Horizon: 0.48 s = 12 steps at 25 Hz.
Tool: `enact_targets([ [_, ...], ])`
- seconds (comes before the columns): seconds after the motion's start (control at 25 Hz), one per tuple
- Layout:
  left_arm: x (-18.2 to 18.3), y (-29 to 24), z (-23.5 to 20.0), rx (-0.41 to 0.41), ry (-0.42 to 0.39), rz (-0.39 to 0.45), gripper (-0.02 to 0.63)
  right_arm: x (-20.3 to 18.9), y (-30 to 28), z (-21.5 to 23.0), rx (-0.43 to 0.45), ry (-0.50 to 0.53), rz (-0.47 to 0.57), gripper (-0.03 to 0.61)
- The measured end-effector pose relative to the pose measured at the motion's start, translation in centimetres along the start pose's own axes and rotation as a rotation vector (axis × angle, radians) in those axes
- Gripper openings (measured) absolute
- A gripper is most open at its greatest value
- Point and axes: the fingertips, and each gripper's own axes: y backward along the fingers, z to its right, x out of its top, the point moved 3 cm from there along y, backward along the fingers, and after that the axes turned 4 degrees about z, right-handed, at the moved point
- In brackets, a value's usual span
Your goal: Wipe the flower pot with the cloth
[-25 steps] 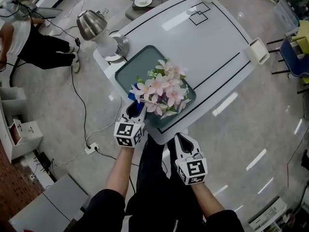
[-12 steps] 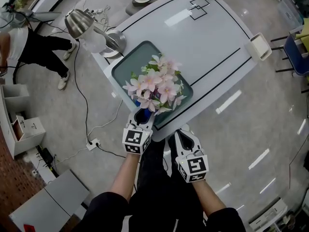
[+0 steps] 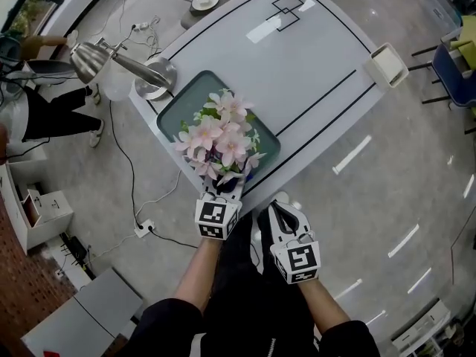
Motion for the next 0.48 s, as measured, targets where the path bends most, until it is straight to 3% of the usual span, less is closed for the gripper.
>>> enact_targets([
  [0.48,2.1,-5.1,2.4,0.038,0.056,0.036,0.138,0.5,0.8,3.9,-0.005,-0.020,-0.004,0.009],
])
